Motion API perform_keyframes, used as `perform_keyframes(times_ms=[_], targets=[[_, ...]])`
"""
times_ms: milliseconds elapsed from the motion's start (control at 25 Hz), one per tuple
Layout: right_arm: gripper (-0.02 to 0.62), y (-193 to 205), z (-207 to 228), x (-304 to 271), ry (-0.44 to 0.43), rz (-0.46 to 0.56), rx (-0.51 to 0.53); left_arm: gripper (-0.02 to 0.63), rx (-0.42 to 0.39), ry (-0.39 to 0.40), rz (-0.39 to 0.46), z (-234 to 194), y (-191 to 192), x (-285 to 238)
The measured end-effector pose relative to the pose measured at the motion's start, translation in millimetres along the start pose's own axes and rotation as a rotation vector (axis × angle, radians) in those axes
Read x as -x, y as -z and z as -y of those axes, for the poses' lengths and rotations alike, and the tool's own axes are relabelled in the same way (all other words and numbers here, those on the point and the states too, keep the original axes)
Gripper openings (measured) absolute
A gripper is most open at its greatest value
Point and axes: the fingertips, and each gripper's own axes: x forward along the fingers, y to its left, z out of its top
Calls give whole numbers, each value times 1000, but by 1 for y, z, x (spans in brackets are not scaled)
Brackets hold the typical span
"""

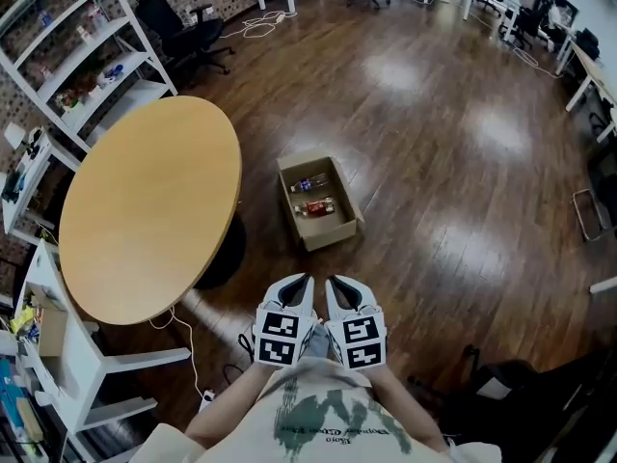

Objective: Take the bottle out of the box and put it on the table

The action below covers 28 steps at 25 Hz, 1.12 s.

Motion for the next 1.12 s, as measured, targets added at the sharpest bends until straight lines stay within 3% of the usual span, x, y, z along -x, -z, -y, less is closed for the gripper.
perform_keyframes(times_ms=[360, 680, 1120], targets=[[9, -40, 9, -97, -26, -39, -9, -3, 52, 4, -71, -69, -13, -53], [9, -57, 19, -145, -14, -95, 19, -3, 84, 10, -80, -119, -29, -93], [12, -88, 14, -170, 3, -113, 75, -3, 129, 45, -11, -147, -62, -111]])
